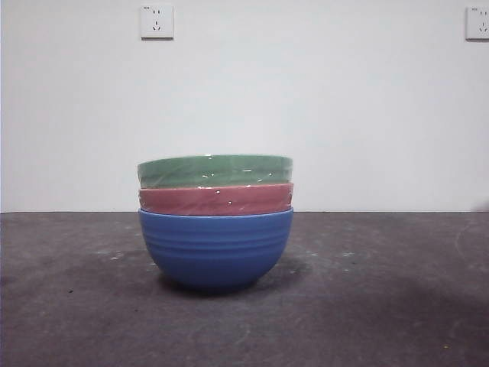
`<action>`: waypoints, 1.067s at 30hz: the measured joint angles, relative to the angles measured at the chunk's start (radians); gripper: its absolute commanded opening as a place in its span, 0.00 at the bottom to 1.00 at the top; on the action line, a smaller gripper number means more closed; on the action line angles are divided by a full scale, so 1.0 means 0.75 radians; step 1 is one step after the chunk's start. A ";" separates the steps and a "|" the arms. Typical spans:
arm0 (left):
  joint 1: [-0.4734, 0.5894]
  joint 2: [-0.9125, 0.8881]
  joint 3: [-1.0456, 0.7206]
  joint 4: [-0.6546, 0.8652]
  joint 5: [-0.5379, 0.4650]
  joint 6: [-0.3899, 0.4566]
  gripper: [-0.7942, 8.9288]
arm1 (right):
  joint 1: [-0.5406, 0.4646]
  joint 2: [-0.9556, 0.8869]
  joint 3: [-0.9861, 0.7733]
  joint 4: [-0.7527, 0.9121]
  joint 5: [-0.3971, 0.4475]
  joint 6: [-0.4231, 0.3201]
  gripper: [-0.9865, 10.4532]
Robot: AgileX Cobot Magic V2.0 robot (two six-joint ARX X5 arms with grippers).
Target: Pick up the green bowl on the top,put the green bowl on the left,pick up the red bowl in the middle,put the red bowl on the right
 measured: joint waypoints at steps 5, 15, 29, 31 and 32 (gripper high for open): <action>0.000 0.126 0.196 -0.092 0.000 -0.008 0.07 | 0.000 0.126 0.198 -0.056 -0.001 -0.031 0.08; 0.000 0.528 0.606 -0.181 0.062 0.188 0.07 | 0.000 0.529 0.702 -0.256 -0.067 -0.278 0.08; -0.057 1.118 1.227 -0.624 0.475 0.667 0.08 | 0.000 1.080 1.231 -0.606 -0.595 -0.719 0.09; -0.097 1.164 1.260 -0.646 0.476 0.706 0.09 | 0.001 1.116 1.232 -0.618 -0.630 -0.754 0.14; -0.122 1.181 1.267 -0.647 0.476 0.721 0.13 | 0.006 1.131 1.232 -0.626 -0.638 -0.766 0.20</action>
